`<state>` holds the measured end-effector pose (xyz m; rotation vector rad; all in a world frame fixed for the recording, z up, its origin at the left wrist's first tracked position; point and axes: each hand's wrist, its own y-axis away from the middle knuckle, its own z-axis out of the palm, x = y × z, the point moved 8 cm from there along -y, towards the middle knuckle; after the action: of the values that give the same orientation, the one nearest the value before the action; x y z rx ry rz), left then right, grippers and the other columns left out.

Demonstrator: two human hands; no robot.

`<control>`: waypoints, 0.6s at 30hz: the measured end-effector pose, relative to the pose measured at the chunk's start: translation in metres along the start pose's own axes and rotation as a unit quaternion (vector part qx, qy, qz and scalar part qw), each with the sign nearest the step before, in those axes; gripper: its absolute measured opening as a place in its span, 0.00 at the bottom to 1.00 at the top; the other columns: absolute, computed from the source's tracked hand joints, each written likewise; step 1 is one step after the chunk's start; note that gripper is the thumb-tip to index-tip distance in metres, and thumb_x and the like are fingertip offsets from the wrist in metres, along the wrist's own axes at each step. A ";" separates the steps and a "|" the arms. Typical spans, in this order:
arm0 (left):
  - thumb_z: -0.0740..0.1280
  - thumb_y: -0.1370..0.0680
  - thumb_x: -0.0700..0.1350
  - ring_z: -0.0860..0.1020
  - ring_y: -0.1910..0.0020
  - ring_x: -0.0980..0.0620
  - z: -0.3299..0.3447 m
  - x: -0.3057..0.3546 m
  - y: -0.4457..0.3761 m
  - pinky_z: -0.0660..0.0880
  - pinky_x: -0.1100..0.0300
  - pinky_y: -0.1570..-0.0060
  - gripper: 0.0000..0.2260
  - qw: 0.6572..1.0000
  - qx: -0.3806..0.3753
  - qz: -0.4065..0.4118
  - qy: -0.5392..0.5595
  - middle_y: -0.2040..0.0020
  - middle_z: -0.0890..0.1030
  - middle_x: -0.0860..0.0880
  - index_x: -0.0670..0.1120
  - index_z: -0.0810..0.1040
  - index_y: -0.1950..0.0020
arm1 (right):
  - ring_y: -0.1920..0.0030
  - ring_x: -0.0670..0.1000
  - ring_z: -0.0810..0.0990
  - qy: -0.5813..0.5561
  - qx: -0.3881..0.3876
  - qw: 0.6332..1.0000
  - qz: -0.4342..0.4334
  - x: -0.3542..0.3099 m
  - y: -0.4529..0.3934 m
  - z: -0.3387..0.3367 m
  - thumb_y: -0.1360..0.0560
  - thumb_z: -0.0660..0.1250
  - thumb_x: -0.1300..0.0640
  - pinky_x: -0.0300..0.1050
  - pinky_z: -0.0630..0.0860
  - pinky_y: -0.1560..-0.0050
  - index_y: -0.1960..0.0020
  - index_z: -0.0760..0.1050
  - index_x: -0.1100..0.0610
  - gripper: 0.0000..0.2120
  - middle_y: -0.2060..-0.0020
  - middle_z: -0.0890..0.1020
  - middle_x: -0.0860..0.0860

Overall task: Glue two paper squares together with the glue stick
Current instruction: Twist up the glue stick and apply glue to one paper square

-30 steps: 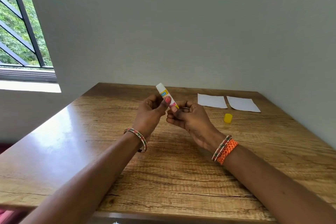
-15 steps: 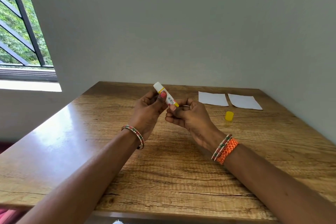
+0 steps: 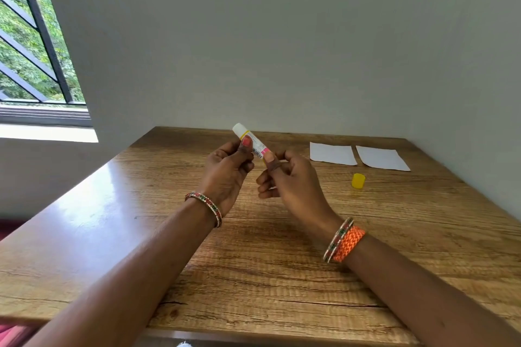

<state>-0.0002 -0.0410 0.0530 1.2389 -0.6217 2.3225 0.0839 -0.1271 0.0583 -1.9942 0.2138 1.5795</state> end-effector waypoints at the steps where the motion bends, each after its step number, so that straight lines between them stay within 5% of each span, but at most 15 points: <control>1: 0.68 0.34 0.46 0.72 0.63 0.54 -0.001 0.001 0.000 0.73 0.66 0.64 0.13 1.000 0.008 -0.002 0.000 0.59 0.78 0.46 0.40 0.79 0.53 | 0.65 0.47 0.81 0.054 0.026 0.997 -0.044 -0.006 0.001 -0.003 0.25 0.66 0.50 0.40 0.81 0.65 0.46 0.71 0.56 0.13 0.62 0.82 0.51; 3: 0.68 0.35 0.47 0.71 0.62 0.54 -0.004 0.003 0.000 0.72 0.65 0.63 0.14 1.000 0.023 -0.004 0.007 0.60 0.77 0.47 0.41 0.79 0.54 | 0.60 0.42 0.80 0.134 0.066 0.981 -0.127 -0.020 0.005 -0.007 0.28 0.71 0.51 0.31 0.77 0.63 0.47 0.68 0.52 0.15 0.58 0.80 0.48; 7: 0.70 0.35 0.48 0.71 0.68 0.57 -0.005 0.004 0.002 0.71 0.68 0.72 0.18 1.000 0.027 -0.008 0.014 0.64 0.75 0.49 0.39 0.78 0.51 | 0.55 0.43 0.76 0.245 0.085 0.929 -0.262 -0.044 0.014 -0.006 0.28 0.71 0.56 0.31 0.76 0.60 0.48 0.67 0.52 0.14 0.53 0.76 0.47; 13: 0.71 0.35 0.48 0.72 0.69 0.58 -0.002 -0.002 0.004 0.71 0.68 0.72 0.17 0.999 0.016 -0.038 0.020 0.65 0.79 0.48 0.39 0.79 0.52 | 0.52 0.46 0.74 0.393 0.071 0.848 -0.349 -0.058 0.023 0.007 0.29 0.71 0.62 0.25 0.66 0.59 0.46 0.73 0.58 0.13 0.50 0.76 0.54; 18: 0.67 0.28 0.43 0.72 0.68 0.57 0.000 -0.002 0.005 0.71 0.68 0.71 0.10 0.999 0.006 -0.048 0.012 0.62 0.76 0.46 0.38 0.78 0.52 | 0.55 0.47 0.76 0.347 0.066 0.871 -0.343 -0.061 0.022 0.001 0.30 0.72 0.63 0.32 0.73 0.61 0.51 0.77 0.59 0.09 0.55 0.78 0.54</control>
<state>-0.0015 -0.0452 0.0502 1.2170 -0.5286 2.2626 0.0555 -0.1587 0.1075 -2.1120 -0.1157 0.3702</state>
